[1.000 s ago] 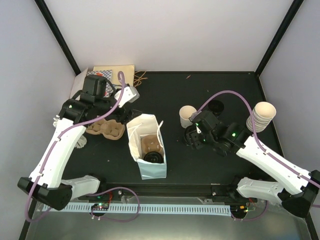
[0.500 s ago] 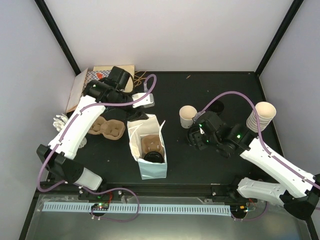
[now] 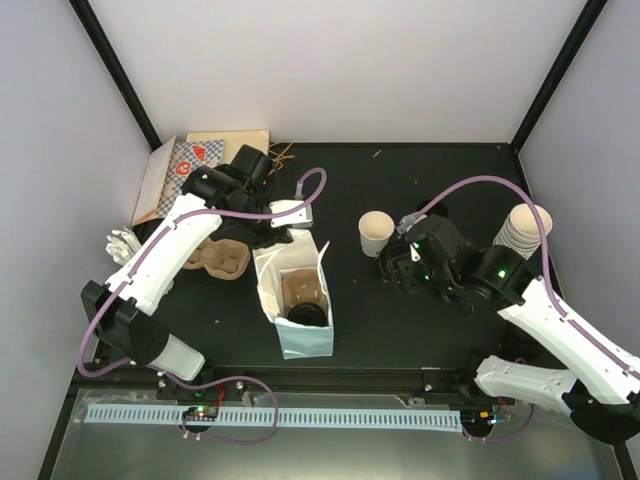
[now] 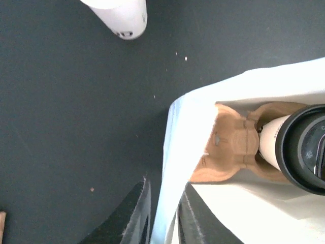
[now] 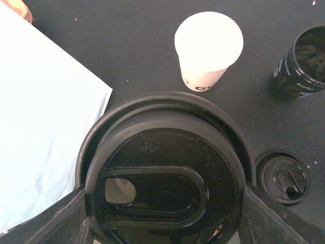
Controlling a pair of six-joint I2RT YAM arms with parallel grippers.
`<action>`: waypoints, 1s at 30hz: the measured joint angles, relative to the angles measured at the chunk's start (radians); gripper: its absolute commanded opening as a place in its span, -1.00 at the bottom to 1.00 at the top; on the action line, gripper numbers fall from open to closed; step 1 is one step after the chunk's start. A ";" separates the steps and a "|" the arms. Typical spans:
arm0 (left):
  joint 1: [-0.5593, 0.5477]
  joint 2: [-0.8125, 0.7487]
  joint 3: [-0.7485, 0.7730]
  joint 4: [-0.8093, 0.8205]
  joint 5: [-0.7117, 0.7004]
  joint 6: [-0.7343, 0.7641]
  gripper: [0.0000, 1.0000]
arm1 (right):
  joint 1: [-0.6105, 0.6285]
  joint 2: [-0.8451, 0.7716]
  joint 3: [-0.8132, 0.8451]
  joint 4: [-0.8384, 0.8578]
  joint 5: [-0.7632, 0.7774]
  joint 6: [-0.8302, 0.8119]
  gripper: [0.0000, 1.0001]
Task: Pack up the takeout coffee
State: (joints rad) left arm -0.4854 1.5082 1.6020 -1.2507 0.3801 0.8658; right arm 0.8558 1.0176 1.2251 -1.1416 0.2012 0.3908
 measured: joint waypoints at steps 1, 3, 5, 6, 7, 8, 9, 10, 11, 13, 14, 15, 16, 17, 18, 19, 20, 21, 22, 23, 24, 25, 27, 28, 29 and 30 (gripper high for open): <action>0.000 -0.003 -0.015 0.004 -0.011 -0.003 -0.86 | 0.000 -0.003 0.013 -0.009 0.002 0.000 0.30; -0.001 -0.008 -0.043 0.010 -0.036 -0.003 -0.97 | 0.000 -0.006 0.034 -0.023 0.005 0.000 0.30; -0.001 -0.014 -0.058 0.018 -0.062 -0.007 -0.97 | 0.000 -0.006 0.054 -0.036 0.006 0.000 0.28; -0.002 -0.019 -0.064 0.029 -0.076 -0.013 -0.97 | 0.000 -0.006 0.063 -0.042 0.006 -0.001 0.27; -0.003 -0.027 -0.068 0.038 -0.090 -0.019 -0.97 | 0.000 -0.006 0.072 -0.051 0.006 -0.002 0.26; -0.006 -0.037 -0.071 0.047 -0.105 -0.032 -0.97 | 0.000 -0.006 0.080 -0.056 0.005 -0.005 0.26; -0.010 -0.046 -0.074 0.056 -0.119 -0.051 -0.97 | 0.000 -0.006 0.091 -0.064 0.003 -0.010 0.26; -0.015 -0.056 -0.074 0.067 -0.133 -0.071 -0.97 | 0.000 -0.006 0.101 -0.069 -0.002 -0.015 0.25; -0.021 -0.065 -0.074 0.079 -0.145 -0.099 -0.97 | 0.000 -0.006 0.112 -0.073 -0.005 -0.021 0.25; -0.034 -0.082 -0.073 0.097 -0.165 -0.147 -0.97 | 0.000 -0.006 0.134 -0.079 -0.016 -0.032 0.25; -0.042 -0.088 -0.073 0.101 -0.172 -0.170 -0.97 | 0.000 -0.005 0.144 -0.080 -0.020 -0.037 0.23; -0.050 -0.091 -0.072 0.101 -0.177 -0.196 -0.97 | 0.000 -0.003 0.156 -0.085 -0.023 -0.043 0.23; -0.058 -0.091 -0.071 0.101 -0.180 -0.221 -0.97 | 0.000 0.000 0.171 -0.090 -0.026 -0.049 0.23; -0.065 -0.090 -0.071 0.101 -0.185 -0.248 -0.97 | 0.000 0.003 0.187 -0.097 -0.028 -0.054 0.22; -0.069 -0.089 -0.071 0.099 -0.190 -0.272 -0.97 | 0.000 0.005 0.204 -0.103 -0.030 -0.060 0.22; -0.073 -0.086 -0.069 0.096 -0.196 -0.299 -0.97 | 0.000 0.005 0.218 -0.107 -0.032 -0.066 0.22; -0.074 -0.083 -0.064 0.092 -0.200 -0.325 -0.97 | 0.000 0.006 0.236 -0.115 -0.036 -0.073 0.22; -0.076 -0.077 -0.056 0.085 -0.206 -0.352 -0.97 | 0.000 0.007 0.256 -0.123 -0.041 -0.078 0.22; -0.079 -0.069 -0.045 0.076 -0.213 -0.378 -0.97 | 0.000 0.007 0.277 -0.129 -0.047 -0.083 0.20; -0.081 -0.056 -0.026 0.062 -0.223 -0.410 -0.97 | 0.000 0.008 0.302 -0.137 -0.051 -0.088 0.19; -0.083 -0.043 -0.005 0.048 -0.230 -0.441 -0.97 | 0.000 0.008 0.327 -0.145 -0.054 -0.093 0.18; -0.084 -0.030 0.017 0.032 -0.241 -0.470 -0.97 | 0.000 0.010 0.350 -0.154 -0.056 -0.096 0.18; -0.090 -0.002 0.064 0.006 -0.256 -0.540 -0.97 | 0.000 0.015 0.405 -0.173 -0.072 -0.102 0.17; -0.092 0.006 0.077 0.000 -0.265 -0.577 -0.97 | 0.000 0.016 0.426 -0.179 -0.080 -0.105 0.16; -0.093 0.008 0.082 -0.004 -0.271 -0.606 -0.97 | 0.000 0.016 0.447 -0.185 -0.089 -0.106 0.15; -0.094 0.008 0.083 -0.008 -0.274 -0.627 -0.97 | 0.000 0.016 0.469 -0.193 -0.100 -0.109 0.15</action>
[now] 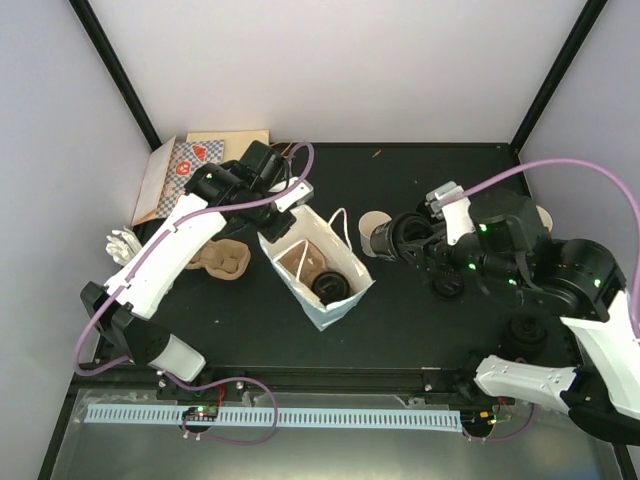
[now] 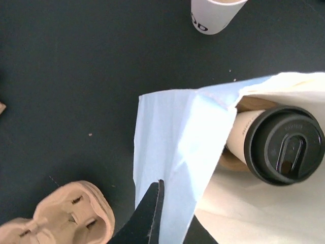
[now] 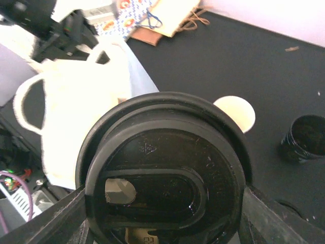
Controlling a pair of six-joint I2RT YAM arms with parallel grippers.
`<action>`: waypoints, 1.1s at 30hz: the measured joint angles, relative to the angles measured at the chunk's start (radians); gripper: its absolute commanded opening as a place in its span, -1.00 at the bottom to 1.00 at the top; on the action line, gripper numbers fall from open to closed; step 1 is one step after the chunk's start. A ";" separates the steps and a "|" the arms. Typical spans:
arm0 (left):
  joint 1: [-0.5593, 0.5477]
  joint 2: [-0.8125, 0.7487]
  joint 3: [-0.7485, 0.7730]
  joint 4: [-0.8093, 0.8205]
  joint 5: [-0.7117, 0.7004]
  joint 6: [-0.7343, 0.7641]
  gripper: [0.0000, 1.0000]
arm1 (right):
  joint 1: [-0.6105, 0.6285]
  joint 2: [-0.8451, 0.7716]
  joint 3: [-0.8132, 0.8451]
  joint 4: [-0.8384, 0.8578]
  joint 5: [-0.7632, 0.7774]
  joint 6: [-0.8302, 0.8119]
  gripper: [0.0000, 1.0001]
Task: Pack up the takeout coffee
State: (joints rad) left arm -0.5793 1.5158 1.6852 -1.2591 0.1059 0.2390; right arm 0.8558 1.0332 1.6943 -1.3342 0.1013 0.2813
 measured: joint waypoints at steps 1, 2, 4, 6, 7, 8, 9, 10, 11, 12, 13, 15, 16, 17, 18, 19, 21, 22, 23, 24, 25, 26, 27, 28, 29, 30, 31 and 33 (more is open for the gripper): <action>-0.001 -0.001 0.000 -0.008 -0.006 -0.033 -0.97 | 0.000 0.001 0.021 -0.007 -0.012 -0.005 0.14; -0.002 -0.001 0.000 -0.012 -0.008 -0.053 -0.97 | 0.001 0.002 0.041 -0.012 -0.027 -0.011 0.14; -0.005 -0.006 0.000 -0.009 -0.009 -0.092 -0.97 | 0.005 0.006 0.077 -0.021 -0.059 -0.019 0.14; -0.006 -0.024 -0.010 0.006 -0.008 -0.122 -0.97 | 0.016 0.006 0.101 -0.020 -0.101 -0.028 0.12; -0.006 -0.040 -0.021 0.019 -0.008 -0.137 -0.97 | 0.021 0.005 0.106 -0.020 -0.119 -0.034 0.12; -0.006 -0.056 -0.031 0.027 -0.008 -0.148 -0.97 | 0.027 0.004 0.107 -0.019 -0.142 -0.040 0.12; -0.006 -0.071 -0.040 0.034 -0.008 -0.158 -0.97 | 0.032 0.003 0.108 -0.019 -0.161 -0.045 0.12; -0.006 -0.085 -0.044 0.039 -0.008 -0.170 -0.97 | 0.036 0.003 0.108 -0.019 -0.180 -0.050 0.12; -0.006 -0.094 -0.046 0.043 -0.008 -0.177 -0.97 | 0.041 0.004 0.108 -0.018 -0.198 -0.056 0.12; -0.006 -0.101 -0.045 0.047 -0.008 -0.187 -0.97 | 0.047 0.005 0.107 -0.014 -0.214 -0.062 0.10; -0.006 -0.104 -0.045 0.049 -0.008 -0.193 -0.97 | 0.054 0.006 0.104 -0.010 -0.223 -0.065 0.10; -0.006 -0.106 -0.046 0.053 -0.008 -0.205 -0.97 | 0.082 0.008 0.091 0.003 -0.235 -0.071 0.09; -0.006 -0.106 -0.047 0.055 -0.008 -0.212 -0.97 | 0.098 0.010 0.086 0.009 -0.237 -0.072 0.09; -0.006 -0.107 -0.048 0.055 -0.009 -0.217 -0.97 | 0.117 0.012 0.080 0.018 -0.237 -0.072 0.09; -0.006 -0.109 -0.051 0.057 -0.010 -0.224 -0.97 | 0.136 0.014 0.074 0.026 -0.237 -0.072 0.09; -0.006 -0.111 -0.055 0.056 -0.013 -0.232 -0.97 | 0.149 0.019 0.070 0.034 -0.237 -0.072 0.09; -0.006 -0.117 -0.064 0.061 -0.015 -0.245 -0.97 | 0.170 0.028 0.064 0.048 -0.235 -0.071 0.09; -0.006 -0.123 -0.072 0.065 -0.016 -0.252 -0.97 | 0.181 0.032 0.063 0.055 -0.233 -0.071 0.09; -0.006 -0.130 -0.081 0.069 -0.017 -0.259 -0.97 | 0.196 0.036 0.061 0.062 -0.230 -0.071 0.09; -0.006 -0.138 -0.092 0.074 -0.017 -0.266 -0.97 | 0.211 0.040 0.060 0.068 -0.223 -0.071 0.09; -0.006 -0.145 -0.101 0.079 -0.017 -0.273 -0.97 | 0.227 0.042 0.056 0.076 -0.216 -0.071 0.09; -0.007 -0.152 -0.110 0.085 -0.017 -0.279 -0.97 | 0.242 0.042 0.050 0.083 -0.208 -0.070 0.09; -0.008 -0.161 -0.121 0.094 -0.017 -0.286 -0.97 | 0.255 0.043 0.040 0.091 -0.200 -0.069 0.08; -0.010 -0.167 -0.130 0.101 -0.017 -0.293 -0.97 | 0.265 0.043 0.029 0.097 -0.192 -0.067 0.08; -0.011 -0.175 -0.143 0.113 -0.016 -0.300 -0.97 | 0.277 0.043 0.010 0.108 -0.178 -0.066 0.08; -0.012 -0.183 -0.154 0.122 -0.015 -0.305 -0.97 | 0.285 0.043 -0.010 0.117 -0.162 -0.064 0.07; -0.012 -0.191 -0.167 0.132 -0.015 -0.311 -0.97 | 0.291 0.044 -0.029 0.124 -0.148 -0.063 0.07; -0.013 -0.210 -0.195 0.152 -0.014 -0.323 -0.97 | 0.307 0.050 -0.072 0.132 -0.111 -0.059 0.06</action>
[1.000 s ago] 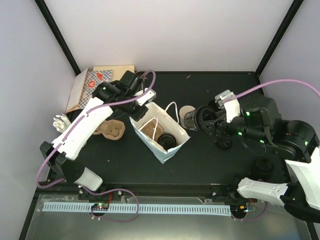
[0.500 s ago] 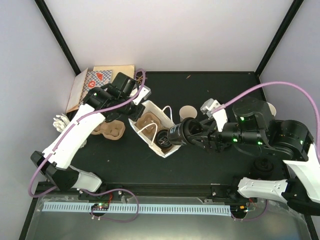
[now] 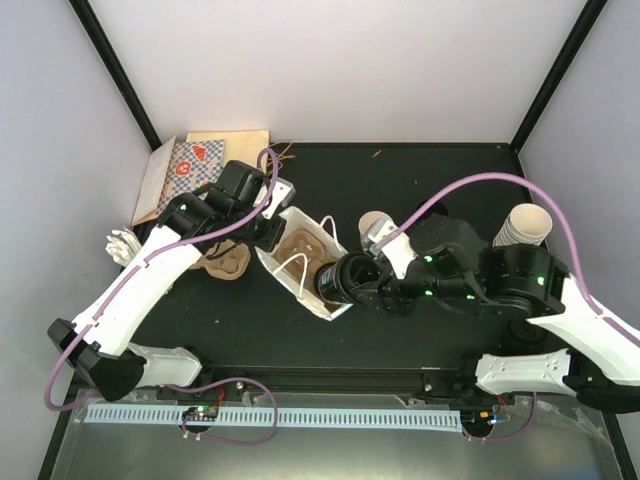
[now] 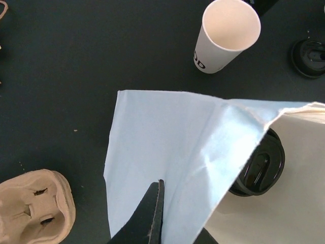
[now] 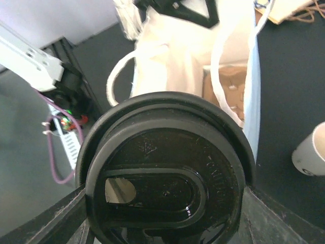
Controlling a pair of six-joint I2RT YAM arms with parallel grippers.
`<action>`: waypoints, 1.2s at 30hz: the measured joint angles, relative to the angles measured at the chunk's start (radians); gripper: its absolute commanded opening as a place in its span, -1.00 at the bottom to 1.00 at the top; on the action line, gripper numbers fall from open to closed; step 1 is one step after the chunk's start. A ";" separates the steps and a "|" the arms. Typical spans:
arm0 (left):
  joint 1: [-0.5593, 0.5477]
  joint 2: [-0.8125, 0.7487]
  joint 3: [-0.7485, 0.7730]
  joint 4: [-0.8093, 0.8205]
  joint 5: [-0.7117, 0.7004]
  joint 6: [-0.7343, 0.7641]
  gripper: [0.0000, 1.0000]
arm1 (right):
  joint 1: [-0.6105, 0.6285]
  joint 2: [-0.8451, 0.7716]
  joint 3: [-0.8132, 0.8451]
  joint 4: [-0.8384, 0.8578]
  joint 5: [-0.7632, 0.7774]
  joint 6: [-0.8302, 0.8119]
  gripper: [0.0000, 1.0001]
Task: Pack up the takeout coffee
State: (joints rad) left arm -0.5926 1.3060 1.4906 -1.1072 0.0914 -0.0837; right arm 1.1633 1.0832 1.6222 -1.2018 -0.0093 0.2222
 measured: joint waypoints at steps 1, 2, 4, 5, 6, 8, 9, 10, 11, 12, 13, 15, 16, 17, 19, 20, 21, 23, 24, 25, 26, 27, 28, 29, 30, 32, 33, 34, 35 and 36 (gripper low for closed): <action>-0.001 -0.011 -0.013 0.011 0.000 -0.005 -0.97 | 0.007 0.004 -0.016 0.002 0.018 0.000 0.06; -0.003 -0.023 -0.026 0.020 0.001 -0.010 -0.97 | 0.018 0.008 -0.035 0.005 0.041 0.003 0.06; -0.005 -0.049 -0.050 0.039 0.002 -0.019 -0.97 | 0.038 0.016 -0.063 0.011 0.079 0.006 0.06; -0.006 -0.070 -0.069 0.053 0.002 -0.026 -0.97 | 0.053 0.018 -0.080 0.014 0.105 0.009 0.05; -0.007 -0.085 -0.082 0.062 0.002 -0.029 -0.97 | 0.061 0.020 -0.087 0.014 0.117 0.011 0.05; -0.010 -0.116 -0.110 0.085 0.002 -0.038 -0.97 | 0.084 0.024 -0.099 0.020 0.158 0.015 0.05; -0.011 -0.137 -0.129 0.104 0.002 -0.046 -0.97 | 0.094 0.025 -0.103 0.025 0.178 0.018 0.05; -0.011 -0.143 -0.134 0.108 0.002 -0.048 -0.97 | 0.102 0.025 -0.105 0.029 0.192 0.019 0.05; -0.011 -0.159 -0.150 0.124 0.002 -0.053 -0.97 | 0.108 0.025 -0.107 0.034 0.206 0.020 0.05; -0.011 -0.173 -0.166 0.137 0.002 -0.057 -0.97 | 0.115 0.025 -0.108 0.043 0.219 0.020 0.05; -0.012 -0.186 -0.180 0.147 0.002 -0.062 -0.97 | 0.119 0.025 -0.109 0.049 0.229 0.020 0.05; -0.012 -0.212 -0.208 0.169 0.002 -0.070 -0.97 | 0.123 0.026 -0.110 0.058 0.243 0.020 0.05; -0.012 -0.223 -0.222 0.179 0.002 -0.073 -0.97 | 0.127 0.026 -0.110 0.062 0.251 0.020 0.05; -0.013 -0.234 -0.233 0.186 0.002 -0.076 -0.97 | 0.132 0.028 -0.110 0.066 0.259 0.020 0.05; -0.014 -0.255 -0.258 0.204 0.002 -0.079 -0.97 | 0.142 0.031 -0.110 0.072 0.270 0.019 0.05; -0.016 -0.265 -0.269 0.211 0.002 -0.080 -0.97 | 0.146 0.034 -0.110 0.076 0.277 0.019 0.05; -0.017 -0.275 -0.282 0.222 0.002 -0.083 -0.97 | 0.150 0.037 -0.110 0.077 0.282 0.019 0.05; -0.018 -0.297 -0.309 0.241 0.003 -0.087 -0.97 | 0.156 0.044 -0.110 0.082 0.294 0.019 0.05; -0.019 -0.308 -0.324 0.252 0.005 -0.090 -0.97 | 0.160 0.049 -0.110 0.084 0.302 0.019 0.05; -0.019 -0.319 -0.338 0.264 0.006 -0.093 -0.97 | 0.164 0.055 -0.110 0.087 0.309 0.019 0.05; -0.019 -0.328 -0.352 0.274 0.006 -0.095 -0.97 | 0.169 0.060 -0.110 0.090 0.317 0.018 0.05; -0.019 -0.335 -0.363 0.281 0.006 -0.097 -0.97 | 0.176 0.067 -0.110 0.092 0.326 0.018 0.05; -0.019 -0.343 -0.375 0.291 0.006 -0.099 -0.97 | 0.182 0.073 -0.110 0.095 0.334 0.018 0.05; -0.019 -0.350 -0.386 0.299 0.007 -0.101 -0.97 | 0.190 0.080 -0.110 0.098 0.344 0.017 0.05; -0.019 -0.357 -0.396 0.306 0.007 -0.104 -0.97 | 0.198 0.088 -0.110 0.100 0.352 0.015 0.04; -0.019 -0.368 -0.409 0.317 0.008 -0.110 -0.97 | 0.211 0.098 -0.110 0.104 0.367 0.013 0.04; -0.019 -0.375 -0.417 0.324 0.009 -0.113 -0.97 | 0.216 0.103 -0.110 0.105 0.373 0.011 0.04; -0.021 -0.383 -0.425 0.330 0.010 -0.115 -0.97 | 0.219 0.108 -0.110 0.106 0.379 0.010 0.04; -0.022 -0.389 -0.432 0.334 0.011 -0.116 -0.97 | 0.222 0.111 -0.110 0.107 0.385 0.009 0.04; -0.024 -0.395 -0.439 0.339 0.012 -0.119 -0.97 | 0.222 0.113 -0.110 0.108 0.390 0.007 0.04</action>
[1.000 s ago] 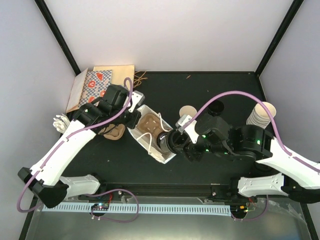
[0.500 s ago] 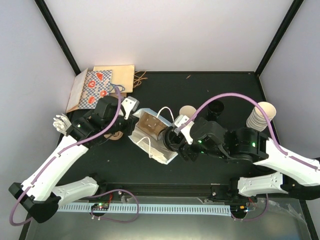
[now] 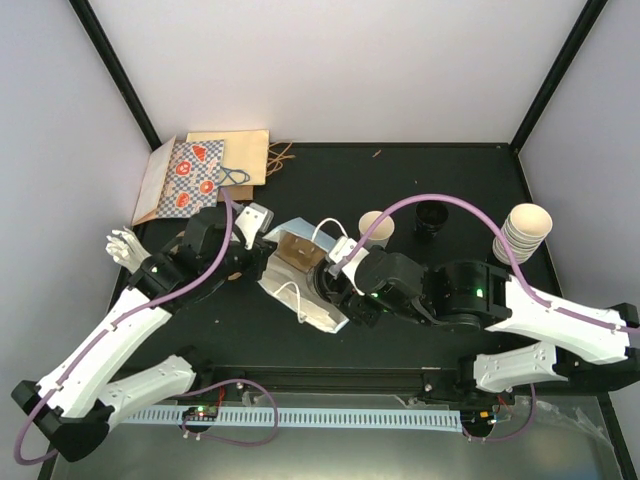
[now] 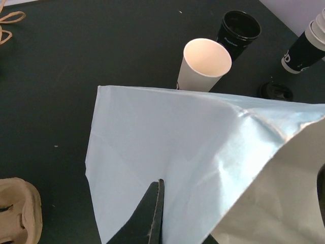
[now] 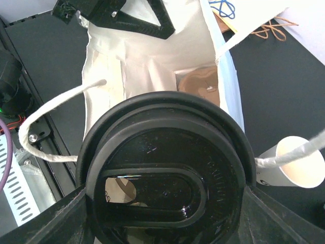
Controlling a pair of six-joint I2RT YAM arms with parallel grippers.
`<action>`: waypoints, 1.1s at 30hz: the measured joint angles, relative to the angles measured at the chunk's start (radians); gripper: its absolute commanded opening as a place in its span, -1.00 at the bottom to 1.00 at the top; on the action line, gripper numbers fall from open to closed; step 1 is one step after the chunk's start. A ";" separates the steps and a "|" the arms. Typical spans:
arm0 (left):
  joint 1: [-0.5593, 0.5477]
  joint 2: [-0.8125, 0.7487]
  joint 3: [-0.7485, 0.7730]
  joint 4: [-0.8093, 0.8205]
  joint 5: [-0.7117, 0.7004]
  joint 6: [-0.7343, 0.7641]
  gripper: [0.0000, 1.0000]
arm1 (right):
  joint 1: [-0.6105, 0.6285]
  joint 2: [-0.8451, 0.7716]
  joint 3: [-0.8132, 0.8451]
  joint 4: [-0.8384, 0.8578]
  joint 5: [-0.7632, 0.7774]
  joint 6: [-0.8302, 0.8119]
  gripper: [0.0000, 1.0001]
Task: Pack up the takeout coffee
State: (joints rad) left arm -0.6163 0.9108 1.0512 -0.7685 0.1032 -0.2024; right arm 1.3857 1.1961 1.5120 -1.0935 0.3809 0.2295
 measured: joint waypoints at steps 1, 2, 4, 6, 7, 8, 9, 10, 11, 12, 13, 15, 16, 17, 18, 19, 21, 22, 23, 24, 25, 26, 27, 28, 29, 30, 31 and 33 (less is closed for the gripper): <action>-0.001 -0.004 -0.005 0.002 0.002 -0.001 -0.97 | 0.001 0.001 0.000 0.002 0.003 -0.002 0.04; -0.001 -0.009 -0.011 0.006 0.003 -0.002 -0.97 | 0.001 0.002 0.000 0.003 0.006 -0.004 0.04; -0.001 -0.017 -0.019 0.011 0.006 -0.004 -0.97 | 0.001 0.005 0.000 0.006 0.012 -0.005 0.03; -0.001 -0.027 -0.028 0.019 0.009 -0.005 -0.97 | 0.002 0.011 0.000 0.009 0.019 -0.006 0.02; -0.001 -0.032 -0.032 0.022 0.010 -0.008 -0.97 | 0.002 0.016 0.000 0.010 0.023 -0.007 0.02; -0.001 -0.035 -0.035 0.024 0.012 -0.008 -0.97 | 0.002 0.021 0.000 0.010 0.028 -0.007 0.01; -0.001 -0.039 -0.039 0.027 0.014 -0.010 -0.97 | 0.002 0.027 0.000 0.010 0.033 -0.008 0.01; -0.001 -0.042 -0.043 0.029 0.016 -0.011 -0.97 | 0.002 0.034 0.000 0.010 0.039 -0.008 0.01; -0.001 -0.044 -0.046 0.030 0.016 -0.011 -0.97 | 0.002 0.038 0.000 0.010 0.043 -0.008 0.01; -0.001 -0.047 -0.049 0.030 0.017 -0.011 -0.97 | 0.003 0.045 0.000 0.010 0.048 -0.008 0.01; -0.001 -0.048 -0.052 0.031 0.018 -0.011 -0.97 | 0.003 0.049 0.000 0.010 0.051 -0.010 0.01; -0.001 -0.053 -0.059 0.036 0.018 -0.012 -0.97 | 0.003 0.057 0.001 0.010 0.055 -0.013 0.01; -0.001 -0.055 -0.063 0.037 0.018 -0.012 -0.97 | 0.003 0.062 0.003 0.010 0.056 -0.015 0.01; -0.001 -0.059 -0.066 0.037 0.019 -0.012 -0.97 | 0.003 0.066 0.004 0.010 0.056 -0.016 0.00; -0.001 -0.061 -0.070 0.037 0.021 -0.012 -0.97 | 0.003 0.070 0.007 0.010 0.057 -0.019 0.00; -0.001 -0.065 -0.072 0.038 0.023 -0.012 -0.97 | 0.003 0.074 0.011 0.010 0.058 -0.023 0.00; -0.001 -0.069 -0.077 0.039 0.026 -0.012 -0.97 | 0.004 0.080 0.016 0.011 0.060 -0.027 0.00; -0.001 -0.072 -0.081 0.041 0.029 -0.012 -0.97 | 0.005 0.084 0.018 0.010 0.061 -0.031 0.00; -0.001 -0.074 -0.084 0.043 0.030 -0.012 -0.97 | 0.005 0.087 0.020 0.011 0.062 -0.034 0.00; -0.001 -0.076 -0.087 0.044 0.032 -0.011 -0.97 | 0.004 0.090 0.023 0.011 0.063 -0.038 0.00; -0.001 -0.079 -0.090 0.045 0.032 -0.012 -0.97 | 0.004 0.093 0.026 0.012 0.063 -0.041 0.00; -0.001 -0.082 -0.093 0.045 0.033 -0.012 -0.97 | 0.004 0.096 0.028 0.014 0.064 -0.043 0.00; -0.001 -0.085 -0.094 0.045 0.033 -0.011 -0.97 | 0.005 0.099 0.029 0.015 0.065 -0.045 0.00; -0.001 -0.090 -0.097 0.045 0.034 -0.011 -0.97 | 0.005 0.100 0.029 0.016 0.066 -0.046 0.00; -0.001 -0.093 -0.099 0.045 0.035 -0.011 -0.97 | 0.005 0.102 0.029 0.017 0.066 -0.048 0.00; -0.001 -0.097 -0.101 0.045 0.035 -0.011 -0.97 | 0.005 0.103 0.029 0.017 0.067 -0.049 0.00; -0.001 -0.101 -0.103 0.045 0.035 -0.011 -0.97 | 0.005 0.106 0.031 0.016 0.068 -0.050 0.00; -0.001 -0.105 -0.103 0.045 0.035 -0.012 -0.97 | 0.005 0.116 0.038 0.016 0.070 -0.053 -0.01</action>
State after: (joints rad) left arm -0.6174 0.8059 0.9482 -0.7231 0.1387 -0.2142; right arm 1.3903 1.3121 1.5501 -1.0775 0.4507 0.1764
